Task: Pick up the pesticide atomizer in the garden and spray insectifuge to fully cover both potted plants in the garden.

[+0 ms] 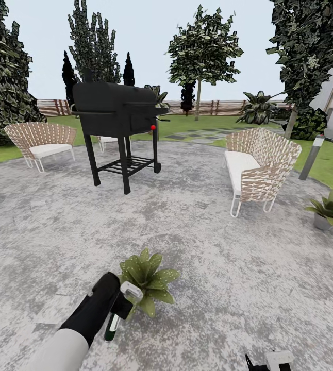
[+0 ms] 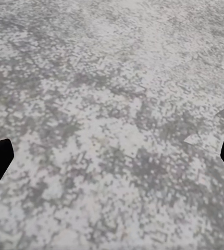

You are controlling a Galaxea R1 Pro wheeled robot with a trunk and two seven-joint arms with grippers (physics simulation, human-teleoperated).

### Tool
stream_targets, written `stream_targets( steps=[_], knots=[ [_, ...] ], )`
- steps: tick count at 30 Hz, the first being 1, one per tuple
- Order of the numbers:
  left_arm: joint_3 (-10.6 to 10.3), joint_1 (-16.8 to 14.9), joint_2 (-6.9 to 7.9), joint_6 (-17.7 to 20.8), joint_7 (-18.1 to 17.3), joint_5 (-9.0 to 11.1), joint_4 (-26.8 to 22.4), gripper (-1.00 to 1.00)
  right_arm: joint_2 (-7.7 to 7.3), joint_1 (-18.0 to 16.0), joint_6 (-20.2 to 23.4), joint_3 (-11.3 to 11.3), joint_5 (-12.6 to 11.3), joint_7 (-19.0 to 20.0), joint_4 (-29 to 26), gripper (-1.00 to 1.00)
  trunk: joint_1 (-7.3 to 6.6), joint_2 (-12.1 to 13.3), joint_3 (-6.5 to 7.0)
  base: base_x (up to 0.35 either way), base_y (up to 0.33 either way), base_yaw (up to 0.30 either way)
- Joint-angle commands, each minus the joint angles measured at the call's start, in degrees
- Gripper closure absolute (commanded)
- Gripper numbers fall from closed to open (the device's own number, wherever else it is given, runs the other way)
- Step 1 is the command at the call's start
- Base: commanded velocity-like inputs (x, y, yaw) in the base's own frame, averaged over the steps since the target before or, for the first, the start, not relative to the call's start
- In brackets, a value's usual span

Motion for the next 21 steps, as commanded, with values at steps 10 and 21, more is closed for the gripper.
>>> stream_targets(
  steps=[10,21],
  knots=[
    [0.30,-2.87,-2.41,-0.04,2.10,-5.86,2.55,1.00,-0.01,-0.03,-0.18,-0.48,0.11,0.40,0.01,-1.00,-0.01,-0.02,-0.06,0.000,0.000,0.000],
    [0.58,-2.61,-2.42,-0.78,3.31,-5.03,8.48,1.00,-0.01,-0.03,-0.18,-0.48,0.11,0.40,0.01,-1.00,-0.01,-0.02,-0.06,0.000,0.000,0.000]
  ],
)
